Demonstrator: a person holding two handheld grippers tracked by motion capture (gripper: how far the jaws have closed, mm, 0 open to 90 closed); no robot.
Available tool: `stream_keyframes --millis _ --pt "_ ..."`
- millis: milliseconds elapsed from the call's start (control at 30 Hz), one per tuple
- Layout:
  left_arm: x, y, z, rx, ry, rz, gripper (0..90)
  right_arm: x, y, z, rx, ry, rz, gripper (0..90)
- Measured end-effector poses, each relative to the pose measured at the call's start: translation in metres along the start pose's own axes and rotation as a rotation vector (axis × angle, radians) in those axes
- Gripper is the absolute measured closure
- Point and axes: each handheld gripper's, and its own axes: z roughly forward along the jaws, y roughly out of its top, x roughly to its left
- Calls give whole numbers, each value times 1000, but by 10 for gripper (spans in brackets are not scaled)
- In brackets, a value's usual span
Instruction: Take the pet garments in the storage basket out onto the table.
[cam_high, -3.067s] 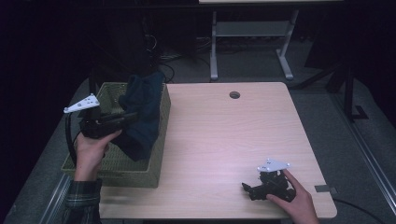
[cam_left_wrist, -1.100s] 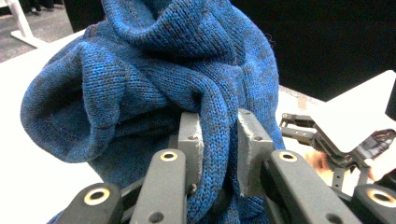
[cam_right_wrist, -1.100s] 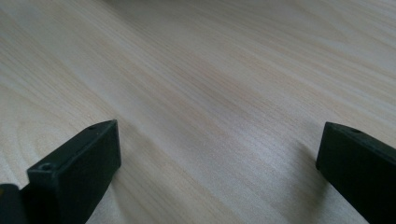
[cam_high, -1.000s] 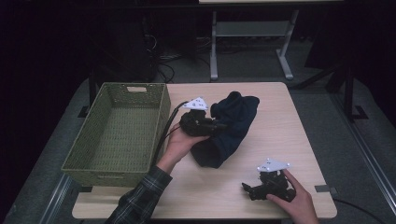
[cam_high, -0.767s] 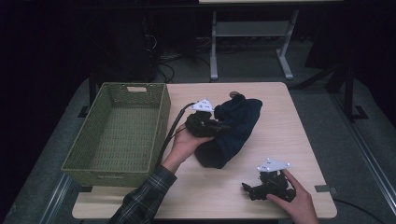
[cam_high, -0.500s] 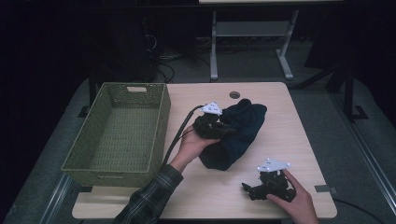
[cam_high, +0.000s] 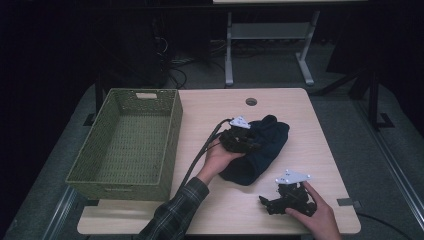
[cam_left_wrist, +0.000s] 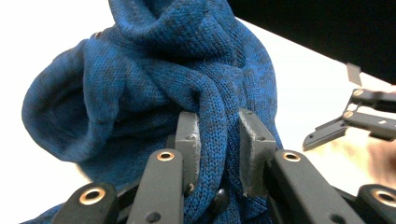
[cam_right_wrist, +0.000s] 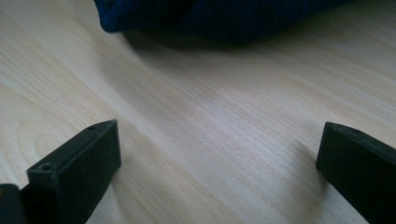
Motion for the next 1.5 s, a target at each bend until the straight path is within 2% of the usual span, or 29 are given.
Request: stream_keyframes --millis 33,133,200,233,267,433,533,567,600,633,700,900,1000,1033,1200,1267,1500 --pt "1 -1 5 17 -1 -1 705 0 0 0 0 0 0 0" --pt "2 -1 9 25 11 -8 664 0 0 0 0 0 0 0" --pt "4 -2 11 34 21 -17 598 0 0 0 1 0 -1 0" --pt "5 -3 13 45 19 -29 537 0 0 0 1 -1 -1 0" --pt "5 -3 13 45 19 -29 520 0 0 0 1 -1 -1 0" --pt "4 -3 10 49 11 -15 452 0 0 0 1 0 -1 0" --pt "4 -1 7 22 6 -3 340 0 0 0 1 0 -1 0" --pt "3 0 5 18 19 12 300 0 0 0 0 0 0 0" --pt "2 1 3 22 22 20 300 0 0 0 0 0 0 0" --pt "-1 2 -1 28 43 32 251 0 0 0 0 0 0 0" --pt "-3 3 -7 30 50 32 223 0 0 0 1 0 0 0" --pt "-10 -2 -21 38 73 36 172 0 0 0 0 0 0 0" --pt "-14 -9 -35 22 94 31 151 0 0 0 3 2 5 0" --pt "-14 -9 -35 22 94 31 146 0 0 0 3 2 5 0" --pt "-21 -24 -51 6 130 18 140 0 0 0 3 1 5 0" --pt "-24 -35 -61 -11 151 15 140 0 0 0 4 1 4 0" --pt "-31 -51 -82 -29 188 7 140 0 0 0 3 1 3 0"
